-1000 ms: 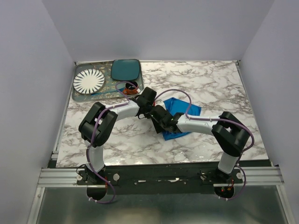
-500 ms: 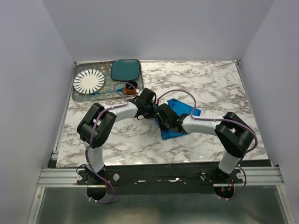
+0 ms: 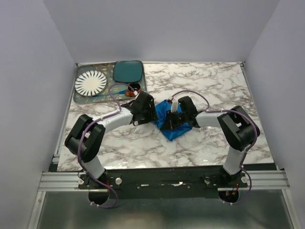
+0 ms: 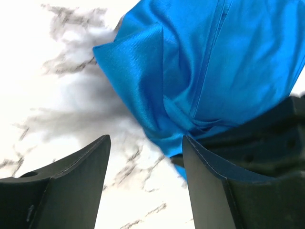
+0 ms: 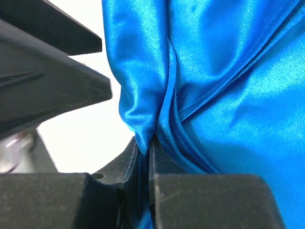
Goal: Fold the napkin, place the utensils inside, and roll it up
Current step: Roll the napkin with the utensil
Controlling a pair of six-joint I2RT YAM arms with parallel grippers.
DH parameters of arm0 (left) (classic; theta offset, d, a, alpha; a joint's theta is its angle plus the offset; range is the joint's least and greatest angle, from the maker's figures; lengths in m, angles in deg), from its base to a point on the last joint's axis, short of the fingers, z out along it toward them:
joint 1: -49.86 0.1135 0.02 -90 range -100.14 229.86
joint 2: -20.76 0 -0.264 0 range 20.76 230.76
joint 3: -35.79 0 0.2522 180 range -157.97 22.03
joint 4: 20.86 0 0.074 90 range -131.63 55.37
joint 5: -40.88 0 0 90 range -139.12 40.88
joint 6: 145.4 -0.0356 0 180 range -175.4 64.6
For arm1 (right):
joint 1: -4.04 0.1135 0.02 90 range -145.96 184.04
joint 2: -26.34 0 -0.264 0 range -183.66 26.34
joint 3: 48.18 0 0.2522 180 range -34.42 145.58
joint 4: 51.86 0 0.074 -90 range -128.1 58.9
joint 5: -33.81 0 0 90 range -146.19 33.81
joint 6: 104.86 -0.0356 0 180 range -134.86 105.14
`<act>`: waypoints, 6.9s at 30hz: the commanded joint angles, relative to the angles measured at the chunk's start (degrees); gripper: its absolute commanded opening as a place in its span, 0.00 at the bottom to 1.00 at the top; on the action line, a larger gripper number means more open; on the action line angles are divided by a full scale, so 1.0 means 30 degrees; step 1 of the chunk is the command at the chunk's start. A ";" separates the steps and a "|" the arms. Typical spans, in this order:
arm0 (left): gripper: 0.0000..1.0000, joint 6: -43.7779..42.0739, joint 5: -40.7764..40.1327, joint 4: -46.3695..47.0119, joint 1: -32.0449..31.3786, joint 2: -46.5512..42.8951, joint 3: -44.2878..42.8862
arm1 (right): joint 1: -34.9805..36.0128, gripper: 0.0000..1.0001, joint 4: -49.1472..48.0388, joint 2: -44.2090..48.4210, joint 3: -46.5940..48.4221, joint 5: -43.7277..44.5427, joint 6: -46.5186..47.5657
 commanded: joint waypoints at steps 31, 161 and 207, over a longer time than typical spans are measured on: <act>0.00 -0.1002 -0.0012 -0.0894 0.0665 0.3757 -0.1522 | -0.2283 0.21 0.8617 -0.0431 0.2789 -0.2415 0.3920; 0.19 -0.2173 0.2450 0.3030 0.1925 0.3610 0.1524 | 0.4656 0.68 1.3137 0.4113 0.4905 1.3231 0.5389; 0.36 -0.3111 0.4529 0.1626 0.3330 0.1741 0.0236 | 0.5312 0.17 0.9003 -0.0811 0.3437 0.8798 0.4336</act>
